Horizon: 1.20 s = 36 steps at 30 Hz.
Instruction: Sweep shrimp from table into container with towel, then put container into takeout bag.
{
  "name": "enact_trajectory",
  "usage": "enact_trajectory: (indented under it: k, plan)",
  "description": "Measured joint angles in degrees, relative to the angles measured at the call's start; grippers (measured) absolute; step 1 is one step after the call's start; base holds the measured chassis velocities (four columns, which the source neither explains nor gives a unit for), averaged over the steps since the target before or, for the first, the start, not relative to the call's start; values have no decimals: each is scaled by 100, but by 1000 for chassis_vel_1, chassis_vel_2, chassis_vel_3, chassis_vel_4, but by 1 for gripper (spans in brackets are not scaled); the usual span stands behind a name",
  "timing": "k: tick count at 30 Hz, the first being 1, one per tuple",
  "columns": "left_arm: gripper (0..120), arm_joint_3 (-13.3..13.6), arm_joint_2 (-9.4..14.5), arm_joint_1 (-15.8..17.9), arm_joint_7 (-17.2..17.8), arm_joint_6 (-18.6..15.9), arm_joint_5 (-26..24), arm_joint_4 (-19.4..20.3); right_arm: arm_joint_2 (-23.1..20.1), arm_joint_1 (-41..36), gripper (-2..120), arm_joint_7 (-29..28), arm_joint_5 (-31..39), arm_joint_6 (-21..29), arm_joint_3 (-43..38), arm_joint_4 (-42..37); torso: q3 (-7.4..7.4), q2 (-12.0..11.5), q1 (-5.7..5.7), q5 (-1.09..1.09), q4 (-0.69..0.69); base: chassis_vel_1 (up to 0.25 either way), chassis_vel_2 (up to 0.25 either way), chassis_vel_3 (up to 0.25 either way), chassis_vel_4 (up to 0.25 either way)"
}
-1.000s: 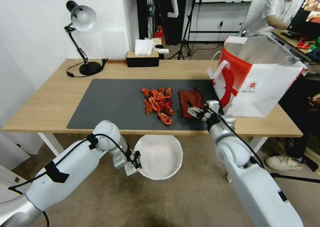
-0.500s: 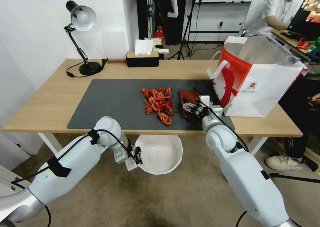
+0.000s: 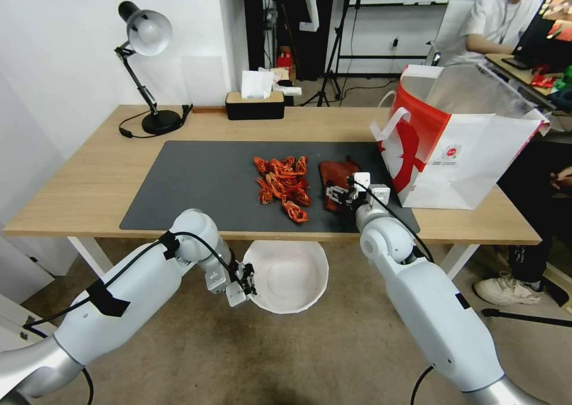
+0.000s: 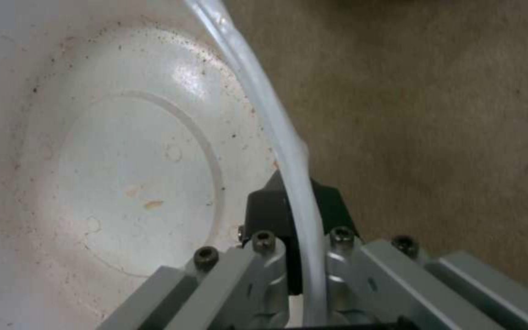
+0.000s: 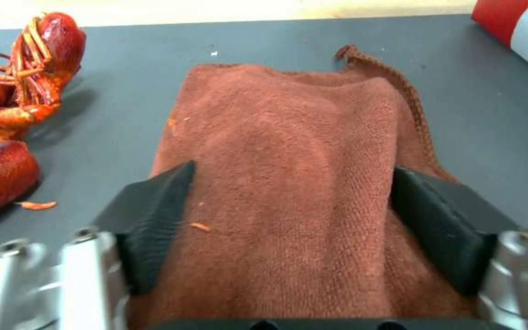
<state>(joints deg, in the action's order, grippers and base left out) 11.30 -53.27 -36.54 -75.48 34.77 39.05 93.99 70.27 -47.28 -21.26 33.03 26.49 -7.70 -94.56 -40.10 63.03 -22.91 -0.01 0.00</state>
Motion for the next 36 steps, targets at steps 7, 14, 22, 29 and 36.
enact_trajectory:
  k: [7,14,22,29,36]
  plan:
    - [0,-21,69,-73,27,-40,-106,44,-5,-18,54,-56,127,16,1,-20,0,0,0,-1,0,0,0,0,0]
    - [0,-22,78,-116,40,-99,-190,39,-23,-41,29,-82,153,-58,27,-18,0,0,0,2,1,0,0,0,0]
    - [0,-108,33,-124,89,-91,-180,-65,-235,110,9,830,-54,-795,106,39,-1,0,0,1,-1,0,0,0,0]
    - [0,-205,91,-152,189,-71,-172,-139,-727,929,9,2222,-424,-1536,526,323,-1,0,0,-1,1,0,0,0,0]
    - [0,-254,60,-135,241,-19,-80,-163,-1043,1976,9,2705,-698,-1546,1445,1257,-1,-1,-1,2,-1,0,0,0,0]
